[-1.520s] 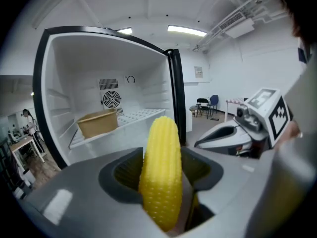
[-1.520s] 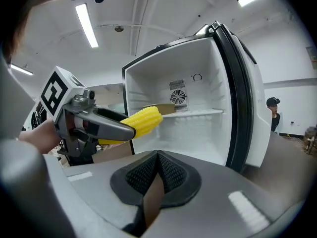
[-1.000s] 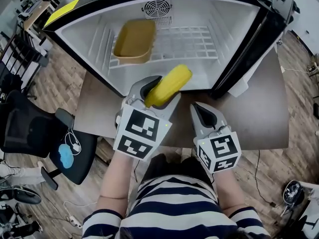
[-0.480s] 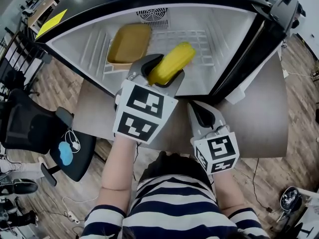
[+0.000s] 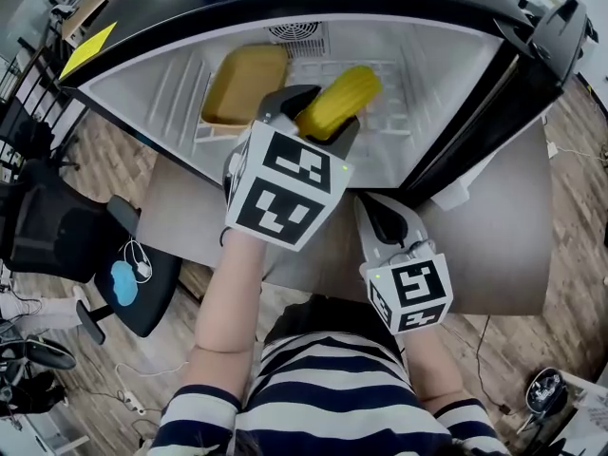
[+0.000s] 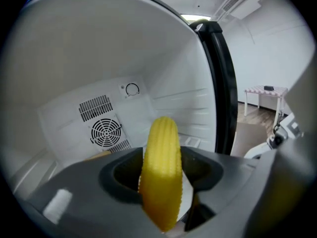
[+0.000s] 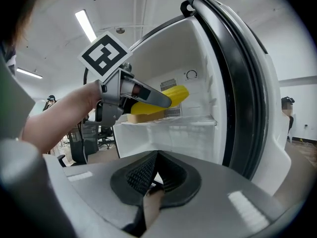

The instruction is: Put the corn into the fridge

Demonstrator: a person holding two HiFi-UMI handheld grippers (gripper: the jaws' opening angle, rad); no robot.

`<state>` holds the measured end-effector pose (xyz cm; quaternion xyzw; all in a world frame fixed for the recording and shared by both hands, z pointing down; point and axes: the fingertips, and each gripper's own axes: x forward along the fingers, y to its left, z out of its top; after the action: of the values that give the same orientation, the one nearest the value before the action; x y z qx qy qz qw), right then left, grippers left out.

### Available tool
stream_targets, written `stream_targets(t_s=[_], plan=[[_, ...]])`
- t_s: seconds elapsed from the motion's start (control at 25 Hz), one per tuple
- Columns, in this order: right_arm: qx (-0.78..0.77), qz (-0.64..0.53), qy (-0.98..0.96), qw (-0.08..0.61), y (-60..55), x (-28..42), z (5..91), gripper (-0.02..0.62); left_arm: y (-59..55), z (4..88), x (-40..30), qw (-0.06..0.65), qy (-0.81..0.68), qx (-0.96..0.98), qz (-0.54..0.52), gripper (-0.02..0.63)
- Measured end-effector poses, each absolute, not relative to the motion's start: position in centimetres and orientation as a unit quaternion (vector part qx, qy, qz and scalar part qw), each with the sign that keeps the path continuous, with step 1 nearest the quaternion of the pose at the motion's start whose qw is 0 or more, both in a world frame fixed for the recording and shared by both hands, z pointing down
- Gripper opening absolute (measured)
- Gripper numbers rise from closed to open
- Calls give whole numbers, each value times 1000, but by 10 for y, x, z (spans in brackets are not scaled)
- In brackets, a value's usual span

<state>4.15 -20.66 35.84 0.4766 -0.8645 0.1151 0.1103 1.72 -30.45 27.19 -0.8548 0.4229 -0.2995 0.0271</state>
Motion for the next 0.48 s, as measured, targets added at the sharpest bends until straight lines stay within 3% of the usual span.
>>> stream_targets(t_s=[0.48], plan=[[475, 120, -865, 112, -221, 45, 368, -2, -331, 283, 6, 27, 443, -826, -347, 0]])
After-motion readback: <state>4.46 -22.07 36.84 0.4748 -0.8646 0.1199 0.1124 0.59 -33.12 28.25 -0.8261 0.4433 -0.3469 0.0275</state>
